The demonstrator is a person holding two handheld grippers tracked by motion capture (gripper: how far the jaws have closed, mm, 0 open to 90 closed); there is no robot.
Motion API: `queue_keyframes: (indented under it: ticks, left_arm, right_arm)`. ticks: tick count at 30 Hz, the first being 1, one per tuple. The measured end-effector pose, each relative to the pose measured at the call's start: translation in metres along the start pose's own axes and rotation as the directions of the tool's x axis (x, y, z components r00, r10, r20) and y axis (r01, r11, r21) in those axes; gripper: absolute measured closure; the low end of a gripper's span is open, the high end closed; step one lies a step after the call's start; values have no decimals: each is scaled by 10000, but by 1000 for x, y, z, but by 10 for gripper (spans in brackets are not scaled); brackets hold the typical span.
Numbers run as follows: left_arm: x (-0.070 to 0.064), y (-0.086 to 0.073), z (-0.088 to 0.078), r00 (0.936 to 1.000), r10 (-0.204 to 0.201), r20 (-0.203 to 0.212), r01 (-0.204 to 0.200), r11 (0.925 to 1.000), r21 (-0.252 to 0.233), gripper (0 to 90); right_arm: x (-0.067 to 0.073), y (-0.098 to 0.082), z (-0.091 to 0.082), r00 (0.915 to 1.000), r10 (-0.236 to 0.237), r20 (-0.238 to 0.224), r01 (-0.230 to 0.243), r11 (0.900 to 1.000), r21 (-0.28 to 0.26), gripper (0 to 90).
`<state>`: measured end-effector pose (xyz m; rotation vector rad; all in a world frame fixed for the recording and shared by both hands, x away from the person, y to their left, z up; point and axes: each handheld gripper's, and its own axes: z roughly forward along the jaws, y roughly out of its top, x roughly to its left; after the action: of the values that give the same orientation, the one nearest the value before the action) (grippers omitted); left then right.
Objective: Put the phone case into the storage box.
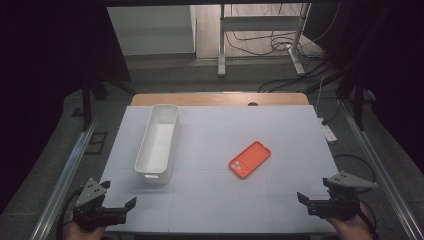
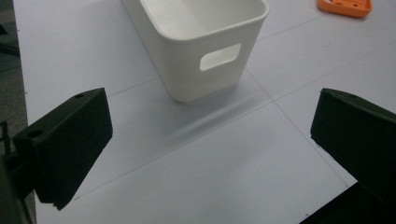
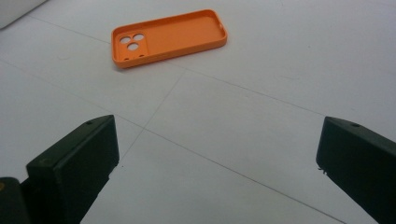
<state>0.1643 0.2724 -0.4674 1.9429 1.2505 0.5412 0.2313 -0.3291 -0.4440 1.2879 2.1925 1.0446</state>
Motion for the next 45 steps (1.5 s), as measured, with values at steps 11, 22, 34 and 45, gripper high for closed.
queue_keyframes:
  ticks: [11, 22, 34, 45]
  left_arm:
    - [1, -2, -1, 9999, -125, 88, 126, 9999, -75, 5]
    - [1, -2, -2, 9998, -113, 167, 114, 9999, -84, 7]
    - [1, -1, 1, 9997, -43, 242, 39, 9999, 151, 14]
    - [0, -1, 2, 9998, 10, 203, -14, 9997, 232, 18]
  right_arm:
    - [0, 1, 1, 10000, 24, 2, -24, 9999, 98, 0]
    - [1, 2, 3, 10000, -49, -58, 50, 9998, 177, 0]
    - [1, 4, 5, 10000, 5, -68, -3, 9995, 322, 0]
    - [4, 7, 11, 9996, -289, -48, 291, 9981, 539, 0]
